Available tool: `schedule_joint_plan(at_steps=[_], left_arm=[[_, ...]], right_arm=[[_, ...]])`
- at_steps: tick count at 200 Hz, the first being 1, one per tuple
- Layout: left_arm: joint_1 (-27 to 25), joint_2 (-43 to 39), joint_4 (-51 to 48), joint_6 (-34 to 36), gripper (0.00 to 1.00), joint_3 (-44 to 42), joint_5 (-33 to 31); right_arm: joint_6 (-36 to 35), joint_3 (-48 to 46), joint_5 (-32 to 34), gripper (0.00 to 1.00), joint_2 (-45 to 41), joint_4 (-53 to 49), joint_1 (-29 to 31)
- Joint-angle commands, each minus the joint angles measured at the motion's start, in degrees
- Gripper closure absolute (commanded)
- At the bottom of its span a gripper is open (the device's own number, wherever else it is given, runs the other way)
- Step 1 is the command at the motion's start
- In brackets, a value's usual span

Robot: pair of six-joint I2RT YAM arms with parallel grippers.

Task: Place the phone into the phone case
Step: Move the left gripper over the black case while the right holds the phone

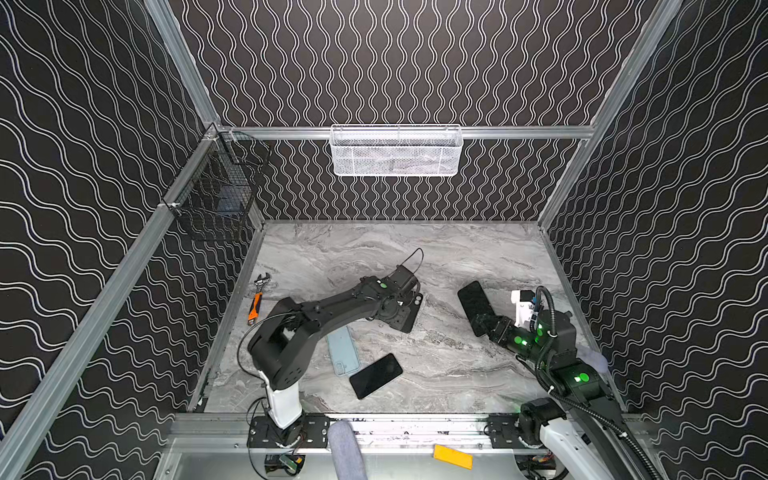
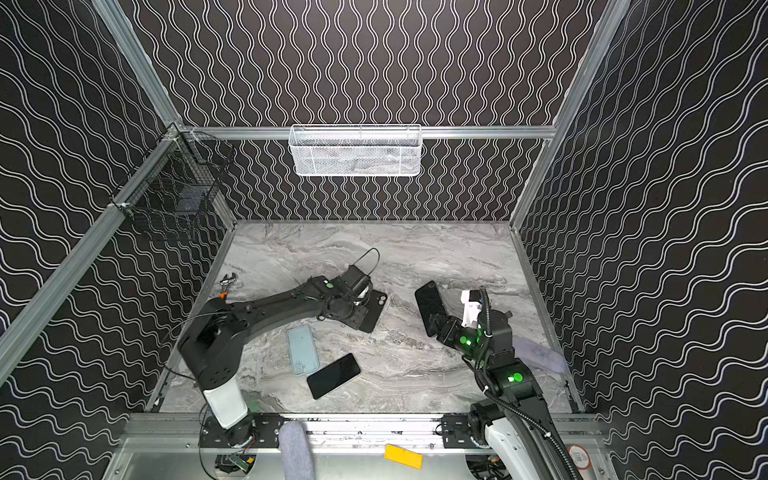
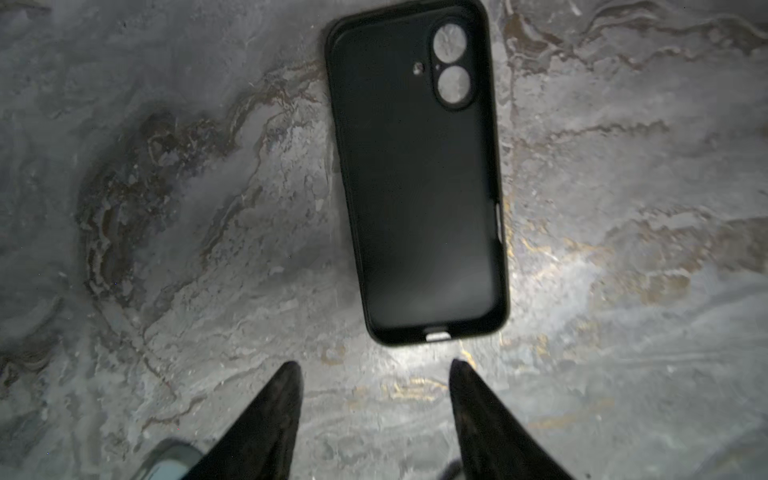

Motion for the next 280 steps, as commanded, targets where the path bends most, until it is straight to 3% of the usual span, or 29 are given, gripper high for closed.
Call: schedule_joint_plan(at_steps=[1, 51, 95, 125, 193, 213, 242, 280], left_arm=[[0.06, 2.67, 3.90, -1.61, 0.39, 1.77, -2.85], [0.78, 8.42, 4.70, -3.11, 0.44, 4.94, -5.61], [2.02, 11.68, 4.33, -3.89, 0.51, 7.86, -3.10], [3.26, 12.94, 5.21, -4.85, 0.61, 7.84, -0.55], [3.51, 14.95, 4.62, -4.55, 0.78, 8.36, -1.53], [3.64, 14.65, 4.87, -5.38, 0.87, 7.42, -1.02], [3.95, 13.19, 5.29, -8.07, 1.00, 6.00, -0.34], [5.35, 9.36, 7.70, -16.50, 1.00, 2.29, 1.11]], right_arm=[[0.10, 0.72, -2.39, 1.00, 1.33, 4.35, 0.08], [0.00, 1.41, -3.66, 1.00, 2.46, 5.53, 0.09], [-0.08, 1.40, -3.61, 1.00, 1.72, 5.32, 0.05], [-0.59, 1.98, -2.73, 1.00, 0.76, 4.27, 0.09], [-0.54, 2.29, -2.23, 1.00, 0.44, 4.30, 0.10], [-0.68, 2.62, -2.29, 1.00, 0.87, 4.35, 0.04], [-0.39, 1.95, -2.17, 1.00, 0.70, 5.16, 0.11], [-0.39, 1.42, -1.60, 1.00, 0.04, 4.74, 0.03]])
